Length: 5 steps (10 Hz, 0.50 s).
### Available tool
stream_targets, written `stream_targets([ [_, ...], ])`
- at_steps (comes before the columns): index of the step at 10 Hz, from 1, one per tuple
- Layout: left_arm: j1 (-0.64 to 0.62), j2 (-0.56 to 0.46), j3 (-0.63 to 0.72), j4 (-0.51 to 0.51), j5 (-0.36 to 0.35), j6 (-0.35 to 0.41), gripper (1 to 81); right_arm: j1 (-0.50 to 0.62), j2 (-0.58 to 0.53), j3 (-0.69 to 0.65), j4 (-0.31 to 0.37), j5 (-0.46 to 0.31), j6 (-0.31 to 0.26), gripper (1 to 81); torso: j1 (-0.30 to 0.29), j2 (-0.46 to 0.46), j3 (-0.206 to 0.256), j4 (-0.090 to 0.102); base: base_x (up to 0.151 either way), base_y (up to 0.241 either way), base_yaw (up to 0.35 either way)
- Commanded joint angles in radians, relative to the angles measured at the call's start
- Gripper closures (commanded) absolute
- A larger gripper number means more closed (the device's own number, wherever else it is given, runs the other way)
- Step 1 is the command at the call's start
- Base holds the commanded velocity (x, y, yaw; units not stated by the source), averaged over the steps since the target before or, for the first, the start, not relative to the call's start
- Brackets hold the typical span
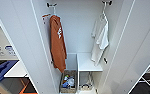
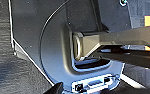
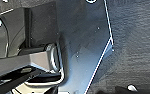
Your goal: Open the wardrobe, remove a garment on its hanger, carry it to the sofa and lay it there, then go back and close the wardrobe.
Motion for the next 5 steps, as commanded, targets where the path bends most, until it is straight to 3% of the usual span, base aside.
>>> stream_targets([
  [1,-0.016,-0.014,0.008,-0.036,0.045,0.068,1.0,0.023,0.007,0.007,0.006,-0.069,-0.006,1.0,0.000,0.000,0.000,0.000,0.000,0.000,0.000],
  [3,-0.018,-0.006,0.023,-0.340,0.029,0.508,1.0,0.019,0.007,0.016,0.006,-0.069,-0.006,1.0,0.000,0.000,0.000,0.000,0.000,0.000,0.000],
  [4,-0.018,-0.012,0.051,-0.458,0.014,0.664,1.0,0.019,0.007,0.016,0.008,-0.069,-0.004,1.0,0.000,0.000,0.000,0.000,0.000,0.000,0.000],
  [5,-0.019,-0.008,0.068,-0.504,0.009,0.690,1.0,0.014,0.009,0.019,0.009,-0.069,-0.001,1.0,0.000,0.000,0.000,0.000,0.000,0.000,0.000],
])
